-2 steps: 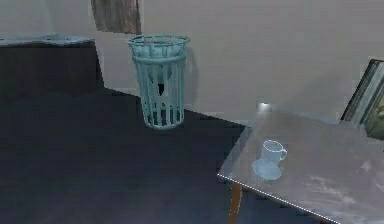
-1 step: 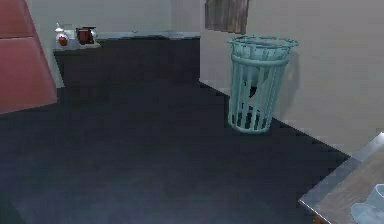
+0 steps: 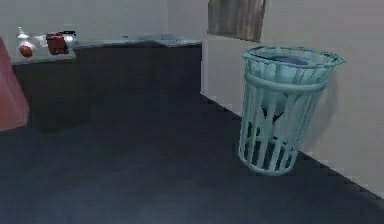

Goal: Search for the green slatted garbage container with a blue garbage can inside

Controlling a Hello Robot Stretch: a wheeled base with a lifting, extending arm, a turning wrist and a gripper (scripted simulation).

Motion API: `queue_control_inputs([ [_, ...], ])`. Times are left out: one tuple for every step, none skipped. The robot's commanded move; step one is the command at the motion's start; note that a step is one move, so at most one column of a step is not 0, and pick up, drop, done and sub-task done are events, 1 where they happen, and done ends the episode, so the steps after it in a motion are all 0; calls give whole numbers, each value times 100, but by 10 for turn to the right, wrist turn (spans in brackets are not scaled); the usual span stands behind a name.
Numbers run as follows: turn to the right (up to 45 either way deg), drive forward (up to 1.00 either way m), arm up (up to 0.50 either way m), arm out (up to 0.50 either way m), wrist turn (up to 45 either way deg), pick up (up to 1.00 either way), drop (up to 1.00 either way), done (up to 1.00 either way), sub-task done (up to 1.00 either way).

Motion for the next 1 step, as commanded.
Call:
queue_control_inputs([
  [-300,0,0,0,0,0,0,0,0],
])
